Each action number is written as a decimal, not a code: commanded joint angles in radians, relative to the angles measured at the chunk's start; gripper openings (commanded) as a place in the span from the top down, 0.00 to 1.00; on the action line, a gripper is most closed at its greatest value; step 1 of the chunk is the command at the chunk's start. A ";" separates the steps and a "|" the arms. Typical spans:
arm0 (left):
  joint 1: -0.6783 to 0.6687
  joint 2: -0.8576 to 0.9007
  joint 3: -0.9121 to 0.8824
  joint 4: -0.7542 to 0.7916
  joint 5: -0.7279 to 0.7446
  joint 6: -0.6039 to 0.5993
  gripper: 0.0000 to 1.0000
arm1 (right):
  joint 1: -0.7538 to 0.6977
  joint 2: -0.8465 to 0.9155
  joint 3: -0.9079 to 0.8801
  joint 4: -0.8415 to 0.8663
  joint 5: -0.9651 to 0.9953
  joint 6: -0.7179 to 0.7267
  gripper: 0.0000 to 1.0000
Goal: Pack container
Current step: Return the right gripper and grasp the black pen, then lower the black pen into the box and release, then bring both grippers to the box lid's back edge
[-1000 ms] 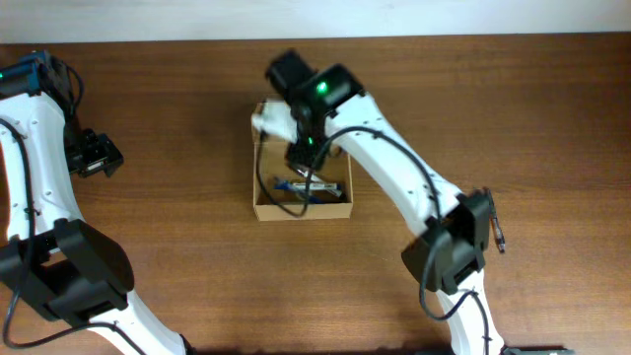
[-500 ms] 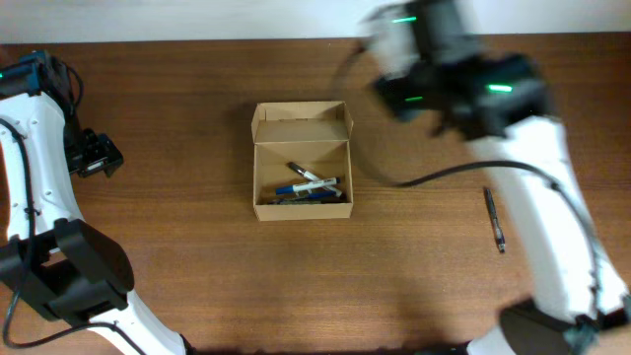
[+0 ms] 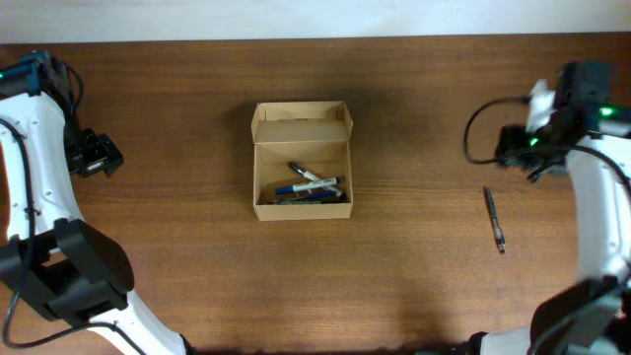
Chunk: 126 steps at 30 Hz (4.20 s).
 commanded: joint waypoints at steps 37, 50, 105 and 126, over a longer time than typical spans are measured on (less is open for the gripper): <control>0.006 0.008 -0.002 0.000 -0.003 0.011 0.00 | -0.068 0.348 -0.296 0.227 0.147 -0.176 0.96; 0.006 0.008 -0.002 0.000 -0.003 0.011 0.00 | 0.009 0.347 -0.023 0.060 -0.187 -0.192 0.96; 0.006 0.008 -0.002 0.000 -0.003 0.011 0.00 | 0.895 0.693 0.558 -0.068 -0.077 -0.735 0.54; 0.006 0.008 -0.002 0.015 0.002 0.005 0.00 | 0.808 0.537 1.327 -0.246 0.106 -0.024 0.96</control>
